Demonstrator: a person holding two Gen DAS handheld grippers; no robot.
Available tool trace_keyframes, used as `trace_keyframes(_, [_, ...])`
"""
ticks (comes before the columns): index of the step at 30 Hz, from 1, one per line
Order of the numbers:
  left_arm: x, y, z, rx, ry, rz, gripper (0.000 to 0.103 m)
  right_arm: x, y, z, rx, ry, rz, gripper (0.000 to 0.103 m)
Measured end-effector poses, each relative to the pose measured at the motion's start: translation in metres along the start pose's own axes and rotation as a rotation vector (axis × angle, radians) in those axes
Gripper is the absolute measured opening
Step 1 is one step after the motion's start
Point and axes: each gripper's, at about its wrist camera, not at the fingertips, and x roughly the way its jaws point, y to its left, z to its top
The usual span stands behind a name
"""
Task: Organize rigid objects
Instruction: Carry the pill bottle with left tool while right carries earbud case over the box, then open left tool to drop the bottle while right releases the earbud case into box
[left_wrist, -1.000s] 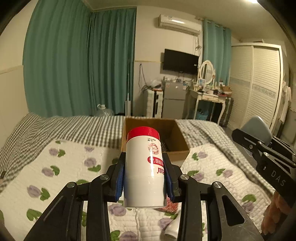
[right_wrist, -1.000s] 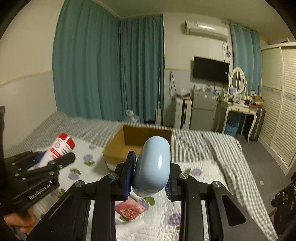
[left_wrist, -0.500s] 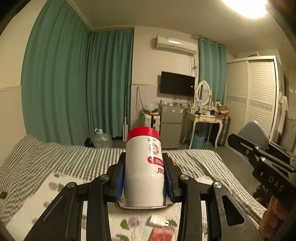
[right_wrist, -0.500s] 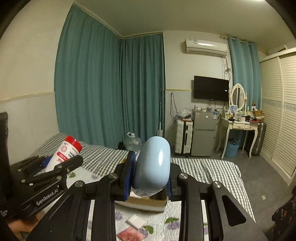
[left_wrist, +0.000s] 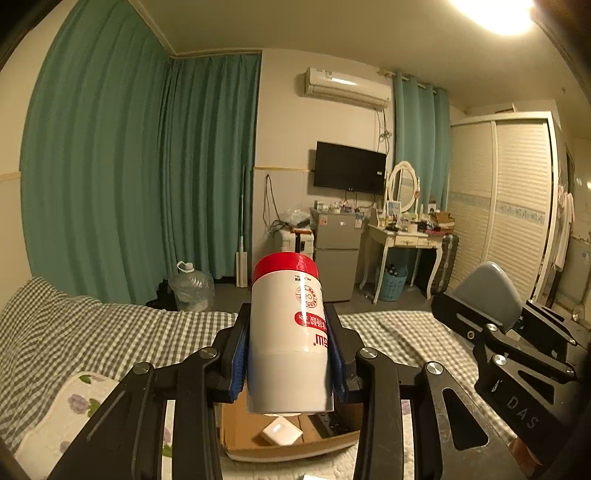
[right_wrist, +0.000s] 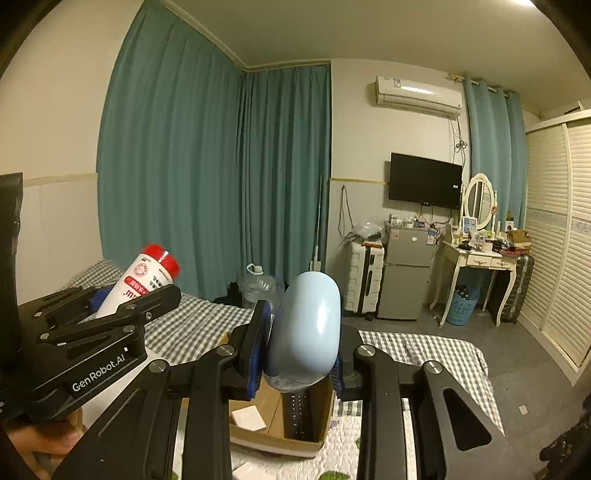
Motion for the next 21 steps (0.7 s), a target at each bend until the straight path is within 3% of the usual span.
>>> trace_keyframes(7, [0.069, 0.009, -0.026, 0.0, 0.102, -0.011, 0.037, 0.073, -0.002, -0.025, -0.002, 0.087, 0.026, 0.028])
trace_keyframes(21, [0.178, 0.019, -0.106, 0.005, 0.315, 0.025, 0.037, 0.197, -0.019, -0.122, 0.061, 0.342, 0.093, 0.028])
